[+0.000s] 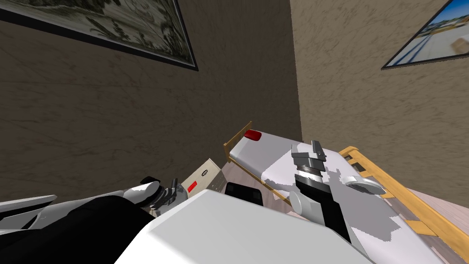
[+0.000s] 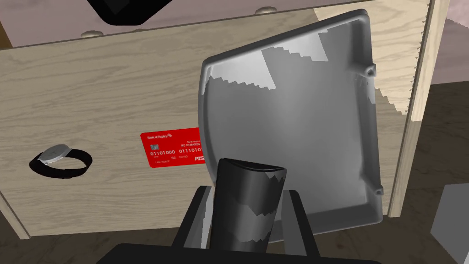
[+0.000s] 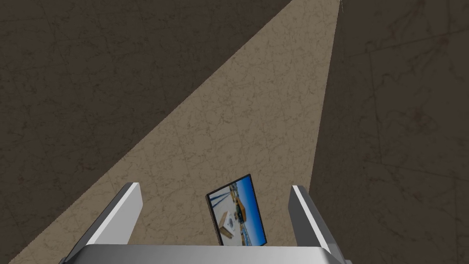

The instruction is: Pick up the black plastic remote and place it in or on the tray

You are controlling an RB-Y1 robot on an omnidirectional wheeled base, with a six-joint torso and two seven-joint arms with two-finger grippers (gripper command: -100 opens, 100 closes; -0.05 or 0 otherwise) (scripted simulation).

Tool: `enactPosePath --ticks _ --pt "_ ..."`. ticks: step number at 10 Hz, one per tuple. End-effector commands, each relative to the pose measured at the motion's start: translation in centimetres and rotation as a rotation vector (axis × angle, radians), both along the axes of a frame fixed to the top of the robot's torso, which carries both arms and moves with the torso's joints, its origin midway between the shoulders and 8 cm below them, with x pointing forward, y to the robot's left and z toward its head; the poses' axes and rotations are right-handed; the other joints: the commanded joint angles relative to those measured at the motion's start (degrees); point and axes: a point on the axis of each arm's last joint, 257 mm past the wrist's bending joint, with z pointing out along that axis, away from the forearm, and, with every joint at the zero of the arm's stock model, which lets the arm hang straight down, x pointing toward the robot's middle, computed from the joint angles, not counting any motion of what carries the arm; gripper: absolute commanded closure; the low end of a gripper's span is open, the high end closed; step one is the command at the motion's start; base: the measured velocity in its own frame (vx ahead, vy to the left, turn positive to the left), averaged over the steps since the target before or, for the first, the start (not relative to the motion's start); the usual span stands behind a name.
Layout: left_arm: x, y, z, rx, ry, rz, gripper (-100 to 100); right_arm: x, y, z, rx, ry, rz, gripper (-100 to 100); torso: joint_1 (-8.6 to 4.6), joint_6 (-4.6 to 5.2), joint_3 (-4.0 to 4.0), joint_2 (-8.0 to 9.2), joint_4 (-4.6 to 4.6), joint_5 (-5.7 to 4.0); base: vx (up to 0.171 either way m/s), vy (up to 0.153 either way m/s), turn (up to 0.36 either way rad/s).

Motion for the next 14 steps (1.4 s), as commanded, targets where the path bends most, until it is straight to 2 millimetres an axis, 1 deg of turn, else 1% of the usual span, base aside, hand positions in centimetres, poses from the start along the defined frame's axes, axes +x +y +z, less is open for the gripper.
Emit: enactPosePath --ticks 1,2,3,4,8,9,10,14 --pt "-1.3 0.0 0.6 -0.005 0.030 0.021 100 0.0 0.0 0.0 0.000 0.000 0.000 0 0.00 0.00 0.00 0.00 0.00 0.00 -0.007 0.097 0.016" --pt "-2.0 0.0 0.9 -0.008 0.044 0.031 100 0.0 0.0 0.0 0.000 0.000 0.000 0 -0.01 0.00 -0.04 -0.07 -0.02 0.01 -0.008 0.069 0.011" --pt "-1.2 0.0 0.6 -0.005 0.033 0.022 100 0.0 0.0 0.0 0.000 0.000 0.000 0 -0.12 0.00 -0.06 -0.09 -0.03 0.00 -0.007 0.027 0.007" --pt "-1.3 0.1 0.6 -0.005 0.036 0.025 -100 0.0 0.0 0.0 0.000 0.000 0.000 0 -0.28 0.04 -0.08 -0.14 -0.03 -0.01 -0.002 0.006 0.000" --pt "-1.3 0.1 0.6 -0.005 0.036 0.024 -100 0.0 0.0 0.0 0.000 0.000 0.000 0 -0.43 0.05 -0.12 -0.20 -0.05 -0.05 0.000 0.000 0.000" --pt "-1.3 0.1 0.6 -0.005 0.036 0.024 0 0.0 0.0 0.0 0.000 0.000 0.000 0 -0.43 0.05 -0.12 -0.20 -0.05 -0.05 0.000 0.000 0.000" --pt "-0.7 0.4 1.7 -0.005 0.034 0.019 -100 0.0 0.0 0.0 0.000 0.000 0.000 0 -0.44 0.05 -0.12 -0.20 -0.05 -0.05 -0.012 -0.010 0.035" --pt "0.5 0.8 3.8 -0.007 0.030 0.008 -100 0.0 0.0 0.0 0.000 0.000 0.000 0 -0.48 0.05 -0.09 -0.14 -0.03 -0.07 -0.018 -0.009 0.027"
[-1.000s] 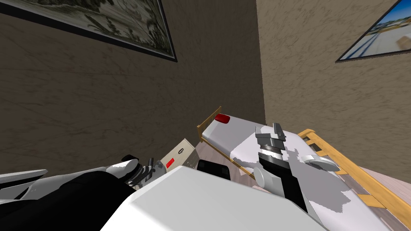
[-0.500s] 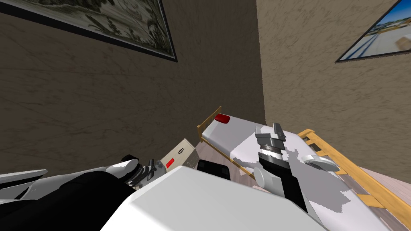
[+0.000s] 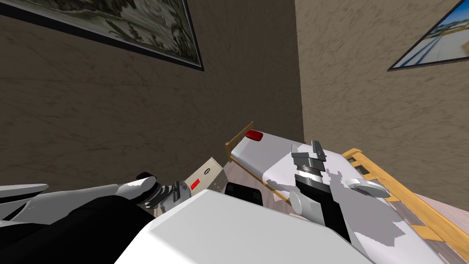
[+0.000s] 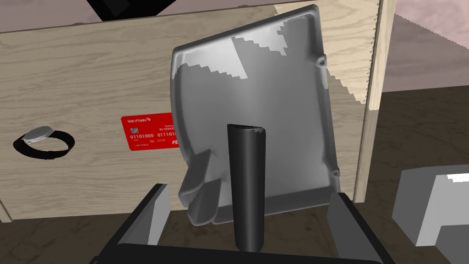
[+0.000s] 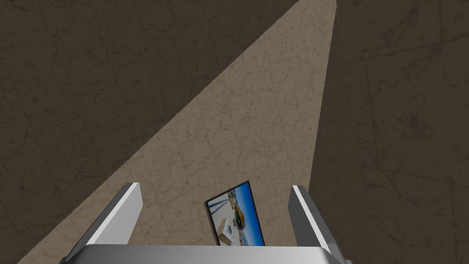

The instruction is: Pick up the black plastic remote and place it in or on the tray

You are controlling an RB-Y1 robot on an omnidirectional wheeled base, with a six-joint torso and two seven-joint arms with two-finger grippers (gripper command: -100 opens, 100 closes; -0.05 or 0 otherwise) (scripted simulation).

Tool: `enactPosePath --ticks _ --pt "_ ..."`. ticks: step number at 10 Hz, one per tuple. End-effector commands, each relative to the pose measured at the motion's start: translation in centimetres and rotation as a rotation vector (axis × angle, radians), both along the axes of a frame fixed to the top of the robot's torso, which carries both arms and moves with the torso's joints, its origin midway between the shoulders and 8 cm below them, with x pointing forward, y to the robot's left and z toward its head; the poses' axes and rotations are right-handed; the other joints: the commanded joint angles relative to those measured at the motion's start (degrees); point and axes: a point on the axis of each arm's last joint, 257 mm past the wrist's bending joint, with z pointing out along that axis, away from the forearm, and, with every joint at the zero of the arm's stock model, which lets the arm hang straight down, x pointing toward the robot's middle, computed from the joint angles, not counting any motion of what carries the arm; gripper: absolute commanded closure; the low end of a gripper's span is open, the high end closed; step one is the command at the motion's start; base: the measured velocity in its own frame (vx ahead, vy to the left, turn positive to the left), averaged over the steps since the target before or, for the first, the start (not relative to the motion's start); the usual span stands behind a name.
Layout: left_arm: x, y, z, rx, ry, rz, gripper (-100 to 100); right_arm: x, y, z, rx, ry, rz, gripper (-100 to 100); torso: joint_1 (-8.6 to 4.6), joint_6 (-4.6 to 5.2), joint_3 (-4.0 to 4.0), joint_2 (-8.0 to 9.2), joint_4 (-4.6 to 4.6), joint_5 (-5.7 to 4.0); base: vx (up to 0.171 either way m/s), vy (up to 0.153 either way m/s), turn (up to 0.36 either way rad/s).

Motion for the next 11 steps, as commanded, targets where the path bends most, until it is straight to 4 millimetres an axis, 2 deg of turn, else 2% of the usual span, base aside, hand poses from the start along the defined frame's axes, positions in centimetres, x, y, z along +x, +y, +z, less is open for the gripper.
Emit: enactPosePath --ticks 1,4,5,6,11 --pt "0.5 0.2 0.8 -0.001 -0.002 -0.004 -100 0.0 0.0 0.0 0.000 0.000 0.000 0 0.00 0.00 0.00 0.00 0.00 0.00 -0.017 -0.010 0.024" --pt "1.4 0.3 2.3 -0.003 -0.003 -0.012 -100 0.0 0.0 0.0 0.000 0.000 0.000 0 -0.01 0.00 0.00 0.00 0.00 0.00 -0.018 -0.010 0.024" --pt "1.3 0.5 2.0 -0.001 -0.004 -0.007 -100 0.0 0.0 0.0 0.000 0.000 0.000 0 0.01 0.00 0.00 0.00 0.00 0.00 -0.008 -0.002 0.004" --pt "1.3 0.5 2.0 -0.002 -0.004 -0.010 0 0.0 0.0 0.0 0.000 0.000 0.000 0 0.03 0.00 -0.01 -0.02 0.00 0.02 0.000 0.000 0.000" --pt "1.3 0.5 2.0 -0.002 -0.004 -0.010 0 0.0 0.0 0.0 0.000 0.000 0.000 0 0.05 0.00 -0.04 -0.06 -0.01 0.03 0.000 0.000 0.000"
